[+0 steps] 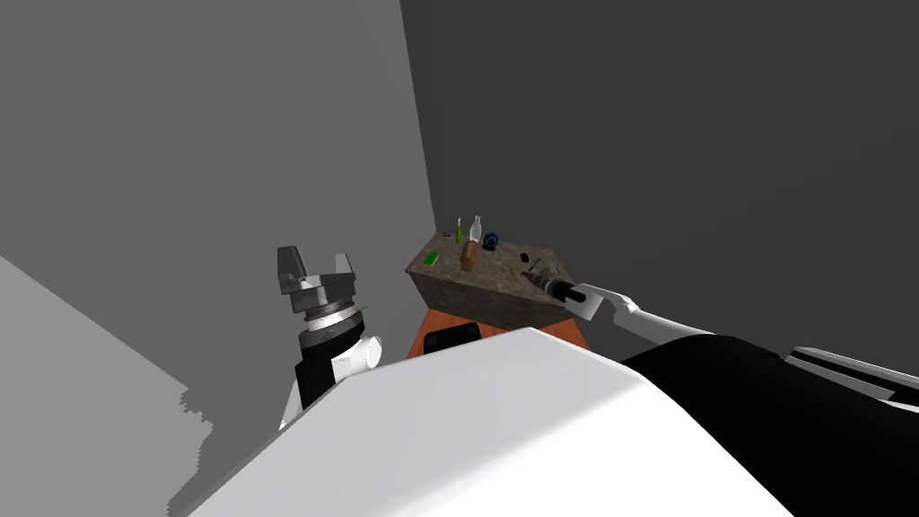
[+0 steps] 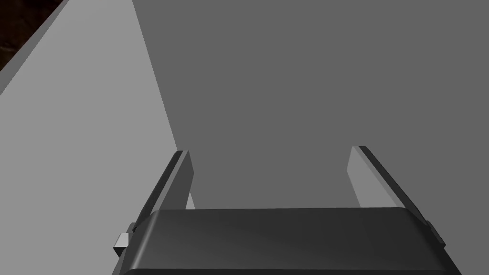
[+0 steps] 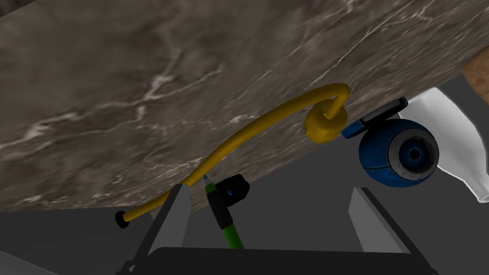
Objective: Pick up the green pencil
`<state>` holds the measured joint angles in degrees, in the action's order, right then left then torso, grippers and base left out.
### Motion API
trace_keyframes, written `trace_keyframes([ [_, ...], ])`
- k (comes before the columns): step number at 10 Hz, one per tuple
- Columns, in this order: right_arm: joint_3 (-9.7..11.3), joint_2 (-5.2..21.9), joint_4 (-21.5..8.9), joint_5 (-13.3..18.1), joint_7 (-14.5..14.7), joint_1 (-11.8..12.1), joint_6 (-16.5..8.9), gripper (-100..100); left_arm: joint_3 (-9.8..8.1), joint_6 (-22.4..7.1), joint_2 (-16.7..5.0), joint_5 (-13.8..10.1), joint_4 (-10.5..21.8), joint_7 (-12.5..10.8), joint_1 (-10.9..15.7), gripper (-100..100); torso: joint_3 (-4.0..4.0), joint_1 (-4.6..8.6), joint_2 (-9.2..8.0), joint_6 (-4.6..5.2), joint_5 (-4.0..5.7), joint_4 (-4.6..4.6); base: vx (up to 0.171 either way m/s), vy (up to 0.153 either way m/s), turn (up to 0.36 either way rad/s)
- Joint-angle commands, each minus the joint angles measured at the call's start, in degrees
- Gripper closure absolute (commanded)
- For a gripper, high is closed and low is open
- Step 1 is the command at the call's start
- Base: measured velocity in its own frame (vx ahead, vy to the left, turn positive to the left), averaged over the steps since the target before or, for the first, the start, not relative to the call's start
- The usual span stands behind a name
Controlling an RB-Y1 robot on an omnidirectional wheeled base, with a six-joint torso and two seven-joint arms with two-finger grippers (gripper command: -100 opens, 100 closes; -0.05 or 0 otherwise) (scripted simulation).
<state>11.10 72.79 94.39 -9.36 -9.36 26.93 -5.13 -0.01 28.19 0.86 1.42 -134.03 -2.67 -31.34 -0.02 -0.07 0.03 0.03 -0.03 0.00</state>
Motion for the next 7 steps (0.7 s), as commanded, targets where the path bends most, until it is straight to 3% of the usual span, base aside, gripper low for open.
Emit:
trace_keyframes([
  [1,-0.45,0.37,0.13,0.51,0.20,0.74,-1.64,-100,0.00,0.00,0.00,0.00,0.00,0.00,0.00,0,0.00,0.00,0.00,0.00,0.00,0.00,0.019,0.012,0.081],
  [3,-0.29,3.13,-2.45,1.42,0.50,1.52,-4.81,-100,0.00,0.00,0.00,0.00,0.00,0.00,0.00,0,0.01,0.01,-0.02,0.01,0.01,-0.01,0.032,0.023,0.185],
  [4,-0.29,3.13,-2.45,1.42,0.50,1.52,-4.81,-100,0.00,0.00,0.00,0.00,0.00,0.00,0.00,0,0.00,-0.02,0.01,0.01,-0.01,0.00,0.025,0.018,0.053],
  [7,-0.10,6.59,-5.71,2.53,0.93,2.48,-8.81,-100,0.00,0.00,0.00,0.00,0.00,0.00,0.00,0,0.00,-0.04,0.01,0.01,-0.01,0.00,0.030,0.028,0.157],
])
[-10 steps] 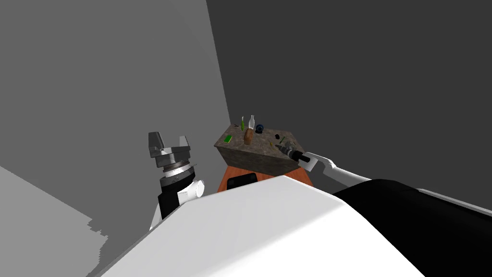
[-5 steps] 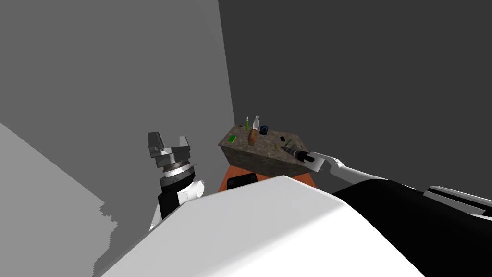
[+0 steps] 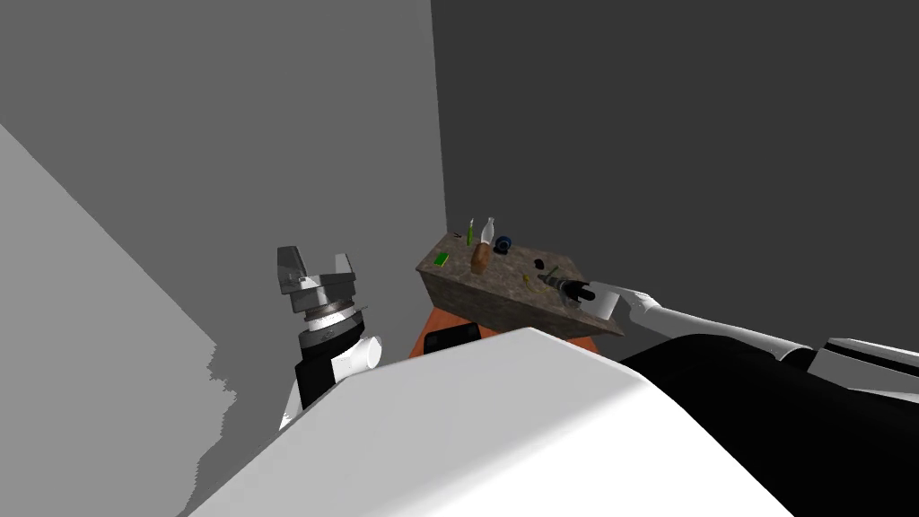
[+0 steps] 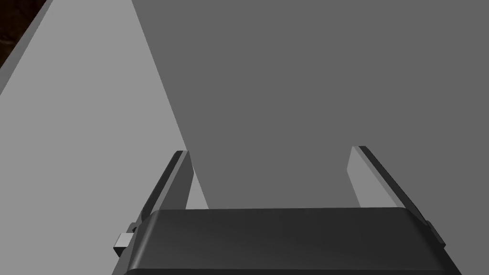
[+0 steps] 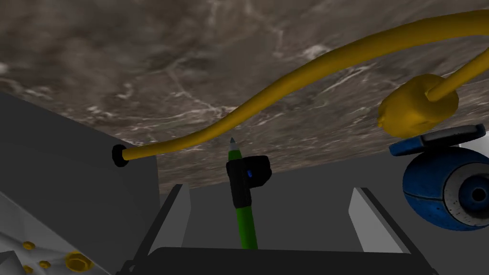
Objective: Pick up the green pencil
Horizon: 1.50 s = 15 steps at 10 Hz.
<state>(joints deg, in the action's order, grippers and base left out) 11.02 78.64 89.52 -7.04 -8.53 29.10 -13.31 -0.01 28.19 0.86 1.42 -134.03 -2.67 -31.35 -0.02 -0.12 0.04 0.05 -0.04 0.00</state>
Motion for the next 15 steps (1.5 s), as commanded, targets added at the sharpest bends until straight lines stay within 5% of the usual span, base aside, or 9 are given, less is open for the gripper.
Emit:
trace_keyframes([
  [1,0.03,1.69,-1.70,0.48,0.21,0.56,-1.70,-100,0.00,0.00,0.00,0.00,0.00,0.00,0.00,0,0.00,0.00,0.00,0.00,0.00,0.00,0.037,0.024,0.125],
  [4,0.19,4.30,-3.79,1.08,0.50,1.11,-4.27,-100,0.00,0.00,0.00,0.00,0.00,0.00,0.00,0,0.01,0.00,-0.01,0.01,0.01,0.00,0.030,0.027,0.115],
  [5,0.91,3.10,-3.74,1.30,0.84,-0.09,-4.25,-100,0.00,0.00,0.00,0.00,0.00,0.00,0.00,0,0.02,0.00,-0.03,0.02,0.00,-0.01,0.010,0.011,0.011],
  [6,1.00,3.18,-3.83,1.27,0.90,-0.18,-4.44,0,-0.01,0.00,0.00,0.00,0.00,0.00,0.00,0,0.05,0.05,-0.10,0.05,0.02,-0.02,0.000,0.000,0.000],
  [7,1.03,2.73,-6.06,0.99,0.76,-0.03,-3.13,-100,-0.01,0.00,0.00,0.00,0.00,0.00,0.00,0,0.08,0.08,-0.14,0.05,0.03,-0.03,-0.017,0.009,0.145],
  [15,1.23,0.52,-17.23,-0.43,0.10,0.69,3.30,-100,0.00,0.00,0.00,0.00,0.00,0.00,0.01,0,0.16,0.01,-0.28,0.02,0.01,-0.06,-0.029,0.023,0.148],
])
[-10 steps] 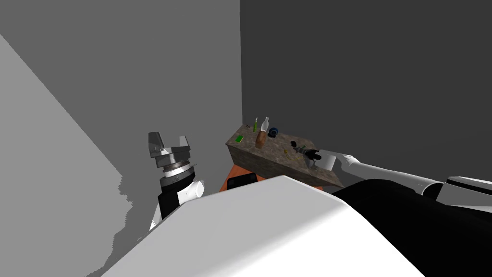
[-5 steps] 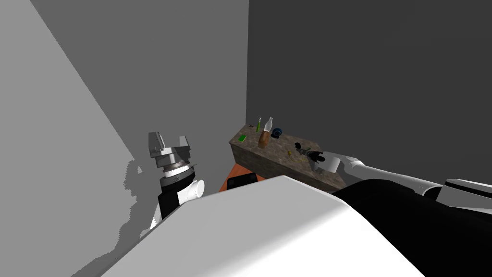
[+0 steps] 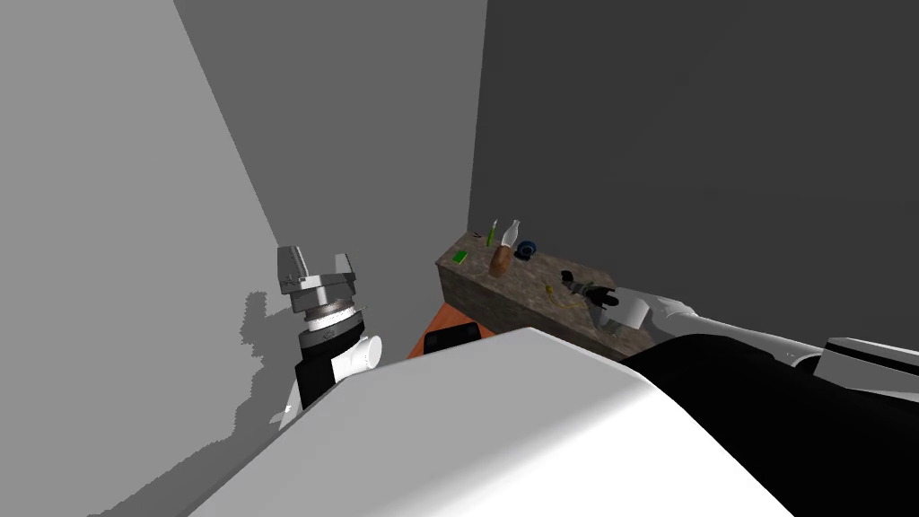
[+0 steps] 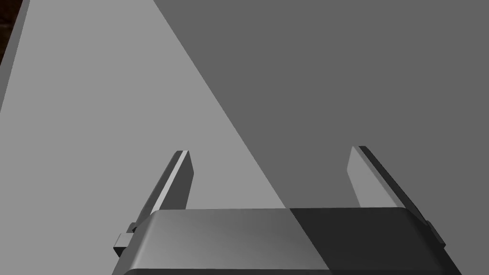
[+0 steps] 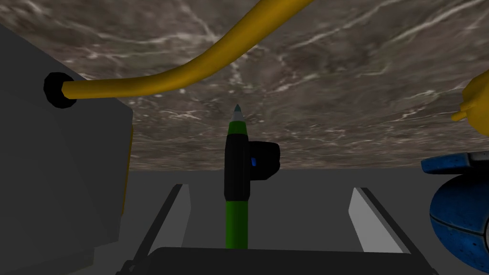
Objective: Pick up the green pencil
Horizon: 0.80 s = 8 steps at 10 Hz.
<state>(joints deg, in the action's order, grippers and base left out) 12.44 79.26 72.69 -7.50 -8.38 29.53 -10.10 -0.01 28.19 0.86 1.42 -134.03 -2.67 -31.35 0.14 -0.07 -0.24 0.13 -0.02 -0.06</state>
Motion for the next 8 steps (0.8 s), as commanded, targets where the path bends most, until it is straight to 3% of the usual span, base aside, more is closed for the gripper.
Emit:
trace_keyframes([
  [1,-0.15,-0.54,-2.64,-0.26,-0.18,0.40,1.37,-100,0.00,0.00,0.00,0.00,0.00,0.00,0.00,0,0.00,0.00,0.00,0.00,0.00,0.00,-0.019,0.022,0.127],
  [4,-0.04,-1.87,-8.61,-1.11,-0.57,0.83,5.23,-100,0.00,0.00,0.00,0.00,0.00,0.00,0.01,0,0.02,-0.05,-0.03,-0.04,-0.02,-0.01,-0.037,0.032,0.223],
  [6,0.16,-1.92,-8.91,-1.02,-0.50,0.48,4.96,-100,0.00,0.00,0.00,0.00,0.00,0.00,0.00,0,0.00,0.03,0.00,-0.02,0.02,0.00,-0.021,0.013,0.040],
  [7,0.22,-1.95,-9.11,-1.04,-0.49,0.43,5.13,100,0.00,0.00,0.00,0.00,0.00,0.00,0.00,0,-0.03,0.07,0.05,-0.03,0.03,0.01,0.000,0.000,0.000],
  [8,0.22,-1.94,-9.09,-1.03,-0.49,0.44,5.11,100,0.00,0.00,0.00,0.00,0.00,0.00,0.00,0,-0.05,0.10,0.09,-0.03,0.03,0.02,-0.003,-0.002,-0.012],
])
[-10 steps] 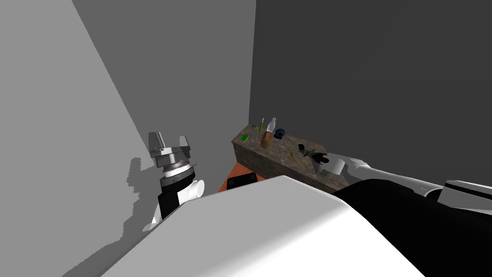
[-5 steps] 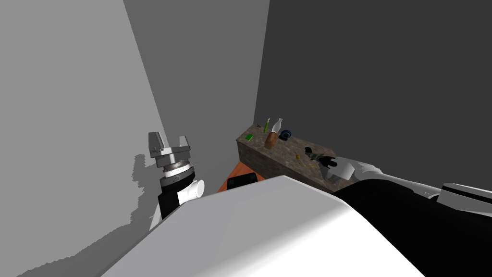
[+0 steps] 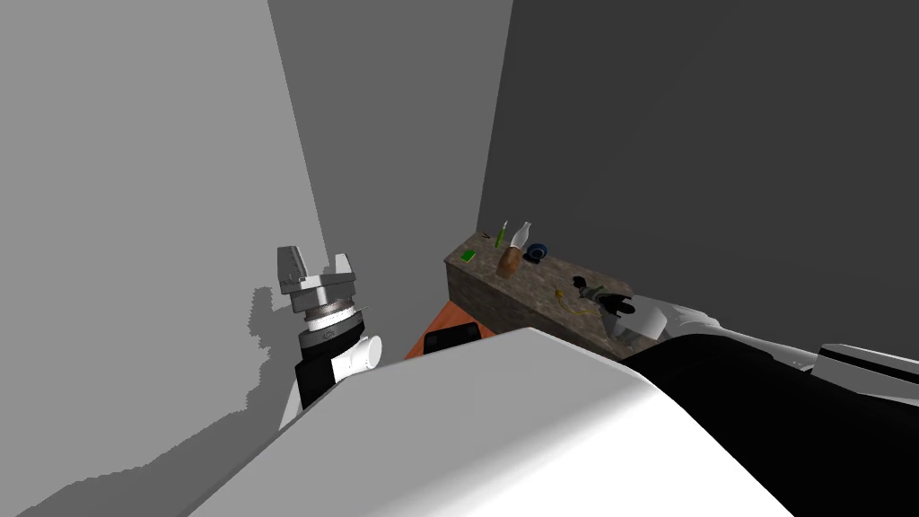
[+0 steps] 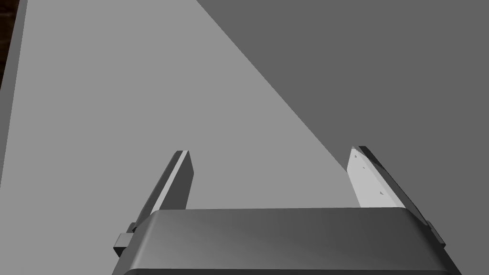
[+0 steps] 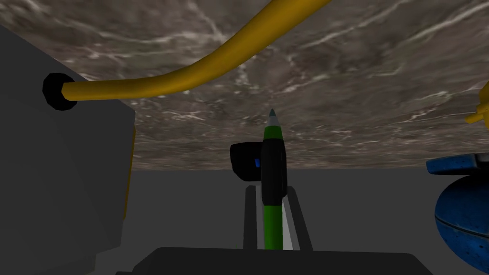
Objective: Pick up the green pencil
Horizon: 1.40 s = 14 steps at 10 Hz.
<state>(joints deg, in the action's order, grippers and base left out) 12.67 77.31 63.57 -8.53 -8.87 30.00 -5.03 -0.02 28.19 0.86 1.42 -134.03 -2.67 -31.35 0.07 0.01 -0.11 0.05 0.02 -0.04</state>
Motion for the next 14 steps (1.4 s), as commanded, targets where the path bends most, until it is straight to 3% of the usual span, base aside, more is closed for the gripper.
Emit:
trace_keyframes([
  [1,0.00,0.00,0.00,0.00,0.00,0.00,0.00,100,0.00,0.00,0.00,0.00,0.00,0.00,0.00,0,0.00,0.00,0.00,0.00,0.00,0.00,0.000,0.002,0.015],
  [3,-0.01,0.00,0.04,0.00,0.00,-0.03,0.04,100,0.00,0.00,0.00,0.00,0.00,0.00,0.00,0,0.01,0.03,-0.02,0.07,0.00,0.00,0.000,0.000,0.000],
  [4,-0.01,0.00,0.04,0.00,0.00,-0.04,0.04,0,0.00,0.00,0.00,0.00,0.00,0.00,0.00,0,0.01,0.03,-0.03,0.07,0.00,0.00,0.000,0.000,0.000],
  [5,-0.30,0.52,2.01,0.20,0.04,0.22,-1.13,100,0.00,0.00,0.00,0.00,0.00,0.00,0.00,0,0.01,0.03,-0.03,0.07,0.00,0.00,0.019,-0.015,-0.137],
  [6,-0.34,0.96,4.14,0.49,0.17,0.08,-2.41,100,-0.01,0.00,0.00,0.00,0.00,0.00,-0.01,0,0.00,0.07,0.00,0.14,-0.01,0.01,0.037,-0.028,-0.274],
  [7,-0.34,0.96,4.24,0.49,0.17,0.08,-2.41,100,-0.01,0.00,0.00,0.00,0.00,0.00,-0.01,0,-0.02,0.12,0.03,0.19,0.00,0.02,0.032,-0.024,-0.111],
  [13,-0.54,3.17,15.27,1.91,0.83,-0.64,-8.84,100,-0.01,0.00,0.00,0.00,0.00,0.00,-0.01,0,-0.03,0.10,0.04,0.10,0.00,0.02,0.030,-0.027,-0.163],
  [14,-0.54,3.17,15.42,1.91,0.83,-0.64,-8.84,100,-0.01,0.00,0.00,0.00,0.00,0.00,-0.01,0,-0.03,0.13,0.05,0.12,0.00,0.02,0.024,-0.016,-0.082],
])
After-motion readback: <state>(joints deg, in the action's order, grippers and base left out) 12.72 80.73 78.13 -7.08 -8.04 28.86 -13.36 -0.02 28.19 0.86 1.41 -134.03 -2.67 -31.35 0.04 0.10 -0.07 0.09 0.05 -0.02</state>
